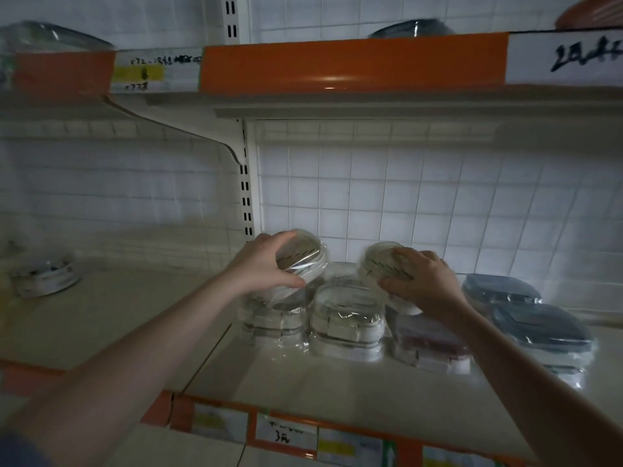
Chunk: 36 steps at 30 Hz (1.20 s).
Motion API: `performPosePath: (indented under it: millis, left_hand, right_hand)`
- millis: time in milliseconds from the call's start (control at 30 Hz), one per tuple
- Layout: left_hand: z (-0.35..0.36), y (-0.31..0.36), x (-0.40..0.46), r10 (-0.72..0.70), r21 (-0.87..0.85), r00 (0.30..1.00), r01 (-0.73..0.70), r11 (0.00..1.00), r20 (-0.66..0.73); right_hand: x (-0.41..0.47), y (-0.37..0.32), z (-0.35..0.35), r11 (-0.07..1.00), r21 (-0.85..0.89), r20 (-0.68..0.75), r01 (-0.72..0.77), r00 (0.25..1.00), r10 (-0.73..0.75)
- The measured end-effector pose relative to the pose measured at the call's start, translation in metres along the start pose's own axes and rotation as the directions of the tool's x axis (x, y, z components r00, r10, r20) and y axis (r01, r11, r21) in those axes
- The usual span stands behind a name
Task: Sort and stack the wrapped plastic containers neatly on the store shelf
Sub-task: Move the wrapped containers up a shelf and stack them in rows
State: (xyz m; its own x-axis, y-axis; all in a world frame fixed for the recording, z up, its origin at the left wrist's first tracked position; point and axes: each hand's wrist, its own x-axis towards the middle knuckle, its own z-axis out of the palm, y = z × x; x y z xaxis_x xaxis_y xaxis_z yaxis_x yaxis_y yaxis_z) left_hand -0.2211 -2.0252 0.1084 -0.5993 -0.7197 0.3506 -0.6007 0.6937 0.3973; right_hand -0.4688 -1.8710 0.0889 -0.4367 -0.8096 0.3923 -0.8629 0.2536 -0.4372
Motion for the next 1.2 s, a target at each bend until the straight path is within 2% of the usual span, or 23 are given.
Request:
performPosePath:
  millis: [267,500,900,1067,1200]
  left_hand:
    - [-0.003,-0.018,0.041,-0.086,0.058,0.992,0.081,0.995,0.088]
    - [-0.002,-0.044,0.073,-0.071,0.054,0.971,0.061,0.997,0.226]
    - [0.01,-0.069,0.104,0.058,0.018,0.912,-0.072,0.997,0.406]
    - [0.016,-0.08,0.113,0.112,0.111,0.871,-0.186,0.976,0.478]
    - [0.013,-0.079,0.11,0.146,0.156,0.877,-0.24,0.958,0.457]
  right_hand:
    - [0.066,-0.001,0.012,0.996,-0.001,0.139,0.093,0.986,-0.092]
    - [0.094,-0.008,0.029,0.992,0.009,0.212,0.128,0.969,-0.127]
    - [0.106,-0.001,0.031,0.977,0.064,0.341,0.206,0.915,-0.215]
    - [0.111,0.0,0.046,0.963,0.168,0.419,0.211,0.869,-0.263]
    - [0.116,0.002,0.052,0.957,0.215,0.423,0.196,0.864,-0.272]
